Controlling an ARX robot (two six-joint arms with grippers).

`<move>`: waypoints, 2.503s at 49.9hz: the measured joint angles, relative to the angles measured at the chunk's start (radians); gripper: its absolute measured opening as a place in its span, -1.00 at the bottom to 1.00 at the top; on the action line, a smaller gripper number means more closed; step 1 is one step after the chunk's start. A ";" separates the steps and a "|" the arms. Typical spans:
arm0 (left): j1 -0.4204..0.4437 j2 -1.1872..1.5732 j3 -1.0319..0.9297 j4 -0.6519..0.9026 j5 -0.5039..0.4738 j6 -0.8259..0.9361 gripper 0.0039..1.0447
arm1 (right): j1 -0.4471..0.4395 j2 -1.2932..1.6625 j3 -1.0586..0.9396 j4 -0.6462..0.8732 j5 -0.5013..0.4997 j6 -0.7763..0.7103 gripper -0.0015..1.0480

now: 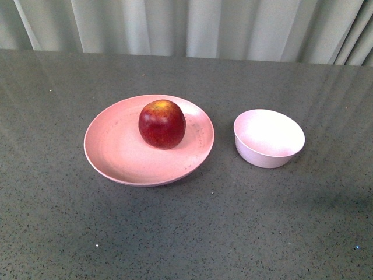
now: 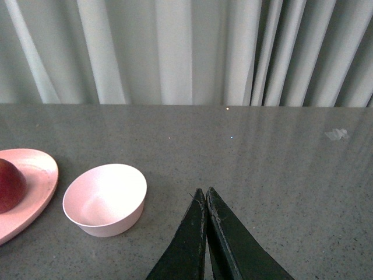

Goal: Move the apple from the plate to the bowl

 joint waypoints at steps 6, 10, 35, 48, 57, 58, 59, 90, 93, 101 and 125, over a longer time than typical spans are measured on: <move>0.000 0.000 0.000 0.000 0.000 0.000 0.83 | 0.000 -0.099 -0.001 -0.089 0.000 0.000 -0.96; 0.000 0.000 0.000 0.000 0.000 0.000 0.83 | 0.000 -0.144 -0.001 -0.131 0.000 0.000 -0.96; 0.000 0.000 0.000 0.000 0.000 0.000 0.83 | 0.000 -0.384 -0.001 -0.359 0.000 0.000 -0.96; 0.000 0.000 0.000 0.000 0.000 0.000 0.83 | 0.000 -0.481 -0.001 -0.457 0.000 0.000 -0.96; 0.000 0.000 0.000 0.000 0.000 0.000 0.83 | 0.000 -0.576 -0.001 -0.561 0.000 0.000 -0.96; 0.000 0.000 0.000 0.000 0.000 0.000 0.83 | 0.000 -0.605 -0.001 -0.611 -0.003 0.000 -0.96; 0.000 0.000 0.000 0.000 0.000 0.000 0.83 | 0.000 -0.643 -0.001 -0.650 0.002 0.000 -0.96; 0.026 0.455 0.153 -0.070 0.468 -0.063 0.83 | 0.000 -0.690 -0.001 -0.671 0.001 -0.001 0.24; -0.002 0.546 0.178 0.012 0.436 -0.076 0.83 | 0.000 -0.690 -0.001 -0.671 0.001 -0.001 0.41; -0.108 0.841 0.267 0.244 0.349 -0.098 0.83 | 0.000 -0.690 -0.001 -0.671 0.000 0.000 0.85; -0.378 1.536 0.544 0.557 0.191 -0.126 0.83 | 0.000 -0.690 -0.001 -0.671 0.000 0.000 0.83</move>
